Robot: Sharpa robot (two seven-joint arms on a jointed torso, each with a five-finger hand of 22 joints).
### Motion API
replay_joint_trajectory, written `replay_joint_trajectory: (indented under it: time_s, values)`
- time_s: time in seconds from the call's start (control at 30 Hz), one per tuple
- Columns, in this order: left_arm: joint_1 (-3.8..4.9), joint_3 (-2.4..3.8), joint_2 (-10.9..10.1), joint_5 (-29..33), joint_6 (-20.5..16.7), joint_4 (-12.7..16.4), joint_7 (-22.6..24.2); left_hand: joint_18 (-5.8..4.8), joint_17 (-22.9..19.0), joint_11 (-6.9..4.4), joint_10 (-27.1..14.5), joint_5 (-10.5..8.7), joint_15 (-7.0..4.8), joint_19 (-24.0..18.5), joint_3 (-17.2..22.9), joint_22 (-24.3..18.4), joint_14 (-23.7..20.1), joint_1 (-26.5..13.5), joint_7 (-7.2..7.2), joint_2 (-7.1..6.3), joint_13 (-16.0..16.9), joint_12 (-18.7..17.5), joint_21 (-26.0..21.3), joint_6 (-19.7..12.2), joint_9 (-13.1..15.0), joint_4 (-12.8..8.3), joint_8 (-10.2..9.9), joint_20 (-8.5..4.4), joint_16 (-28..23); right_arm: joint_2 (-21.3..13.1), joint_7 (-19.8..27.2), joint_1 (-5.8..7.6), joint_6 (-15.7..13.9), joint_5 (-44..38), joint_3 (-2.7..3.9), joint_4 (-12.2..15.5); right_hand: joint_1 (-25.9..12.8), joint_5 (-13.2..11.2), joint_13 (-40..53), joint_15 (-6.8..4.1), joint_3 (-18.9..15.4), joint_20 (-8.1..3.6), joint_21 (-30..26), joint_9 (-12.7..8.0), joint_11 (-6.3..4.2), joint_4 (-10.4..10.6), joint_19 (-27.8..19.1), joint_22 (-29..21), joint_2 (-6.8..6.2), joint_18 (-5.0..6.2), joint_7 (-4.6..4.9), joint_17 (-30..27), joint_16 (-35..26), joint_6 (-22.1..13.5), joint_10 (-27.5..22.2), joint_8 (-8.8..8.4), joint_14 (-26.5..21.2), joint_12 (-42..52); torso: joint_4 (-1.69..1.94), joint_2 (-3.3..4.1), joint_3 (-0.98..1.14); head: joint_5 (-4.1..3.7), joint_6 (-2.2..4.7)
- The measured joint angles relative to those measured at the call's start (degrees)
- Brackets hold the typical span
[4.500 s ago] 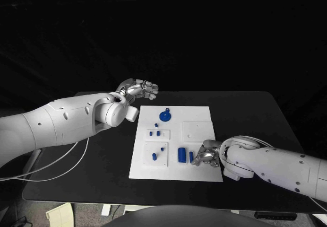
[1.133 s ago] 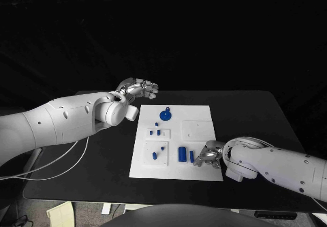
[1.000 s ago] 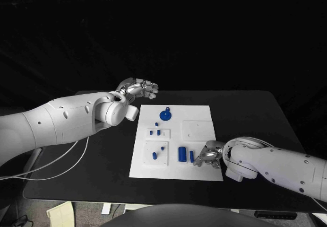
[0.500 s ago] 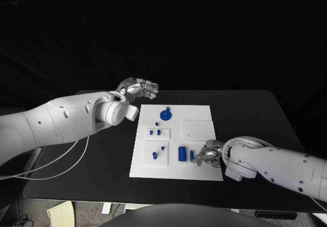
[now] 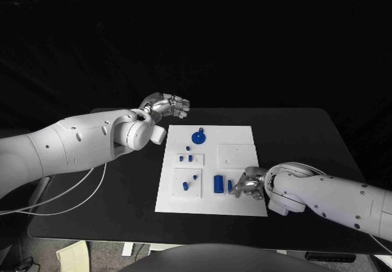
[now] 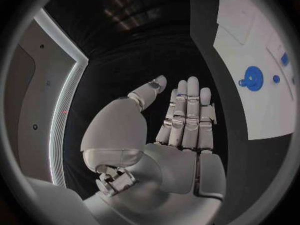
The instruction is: Assemble the parts on the task board
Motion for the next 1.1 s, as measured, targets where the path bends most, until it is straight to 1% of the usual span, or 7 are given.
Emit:
replay_joint_trajectory:
  time_s: [0.23,0.57,0.7,0.83,0.97,1.03,1.1]
  values:
    - [0.0,0.0,0.0,0.0,0.01,-0.01,-0.02,0.0,-0.01,0.0,0.0,0.0,0.0,0.0,0.0,0.0,0.0,0.0,0.0,0.0,0.0,0.0,0.0,0.0,-0.04,0.0,0.0,0.0,0.0,0.36,-0.19,0.02,0.04,-0.72,0.01,-0.33,1.62,0.0,0.1,0.07,1.5,0.0,0.0,0.33,0.0,-1.5,0.0,0.09,0.97,0.0,-0.02,0.0,0.0,0.02,0.0,0.35,0.07,0.0,-0.01,0.0,-0.01,-0.01,-0.1]
    - [0.0,0.0,0.02,0.0,0.03,-0.03,-0.05,0.0,0.09,0.0,0.0,0.0,0.0,0.0,0.0,-0.01,0.0,0.0,0.0,0.0,0.0,0.0,0.0,0.0,-0.04,0.0,0.0,0.0,0.0,0.3,-0.28,0.03,-0.02,-1.09,0.05,-0.3,1.59,0.0,0.1,0.09,1.66,0.0,0.0,0.15,0.0,-1.66,0.0,0.09,0.93,0.01,-0.11,-0.01,0.0,0.11,0.0,0.51,0.07,0.0,-0.01,0.0,0.02,0.0,-0.12]
    - [0.0,0.0,0.02,0.0,0.04,-0.1,-0.06,0.0,0.1,0.0,0.0,0.0,0.0,0.0,0.0,0.04,0.0,0.0,0.0,0.0,0.0,0.0,0.0,0.0,-0.04,0.0,0.0,0.0,0.0,-0.2,-0.11,0.04,-0.1,-0.86,0.06,-0.16,0.29,0.07,0.1,0.09,1.02,0.01,0.0,0.14,0.0,-1.43,0.0,0.09,-0.36,0.01,0.03,-0.01,0.0,-0.03,0.0,0.44,0.07,0.0,-0.01,-0.01,0.02,-0.03,-0.11]
    - [0.0,0.0,0.03,0.0,0.04,-0.27,-0.06,0.0,0.11,0.0,0.0,0.0,0.0,0.0,0.0,0.04,0.0,0.0,0.0,0.0,0.0,0.0,0.0,0.0,-0.03,0.0,0.0,0.0,0.0,-0.94,0.4,0.02,-0.21,0.02,0.17,0.06,-0.83,1.82,0.03,0.09,-0.86,0.01,0.0,-0.29,0.0,-1.87,0.0,0.08,-2.28,0.01,0.11,-0.01,0.0,-0.12,0.0,-0.09,0.06,-0.28,-0.01,-0.01,0.02,-0.11,0.04]
    - [0.0,0.0,0.17,0.0,0.06,-0.9,-0.06,0.0,0.15,0.0,0.0,0.0,0.0,0.0,0.0,0.04,0.0,0.0,0.0,0.0,0.0,0.0,0.0,0.0,-0.03,0.0,0.0,0.0,0.0,-1.64,1.56,-0.08,-0.29,1.56,0.71,0.07,-1.38,3.42,-0.47,0.1,-2.89,0.09,-0.01,-0.33,0.19,-2.42,-0.09,0.08,-4.0,0.01,0.44,-0.01,-0.23,-0.48,-0.64,-0.39,0.05,-1.15,-0.01,-0.05,0.0,-0.32,0.42]
    - [0.0,0.0,0.42,0.0,0.08,-1.43,-0.06,0.0,0.15,0.0,0.0,0.0,0.0,0.12,0.0,0.04,0.0,0.0,0.0,0.0,0.0,0.0,0.0,0.0,-0.03,0.0,0.0,-0.12,0.0,-1.8,2.74,0.02,-0.33,2.37,1.07,-0.06,-0.95,3.56,-0.54,0.1,-3.66,0.1,-0.06,-0.24,0.51,-2.99,-0.1,-0.01,-4.8,0.01,0.64,-0.06,-0.4,-1.32,-1.15,-0.39,0.05,-1.32,-0.04,-0.13,-0.03,-0.53,0.8]
    - [-0.02,0.0,0.83,0.05,0.13,-2.11,-0.05,0.0,0.22,0.0,0.0,0.0,0.0,0.21,0.0,0.03,0.0,0.0,0.0,0.0,0.0,0.0,0.0,0.0,-0.03,0.0,0.0,-0.21,0.0,-1.97,4.53,0.52,-0.49,3.28,1.47,-0.34,-0.42,3.61,-0.51,0.15,-4.36,0.07,-0.16,-0.24,0.73,-3.68,-0.12,-0.13,-5.33,0.01,0.62,-0.13,-0.55,-1.78,-1.37,-0.75,0.01,-1.32,-0.05,-0.26,-0.07,-0.77,1.32]
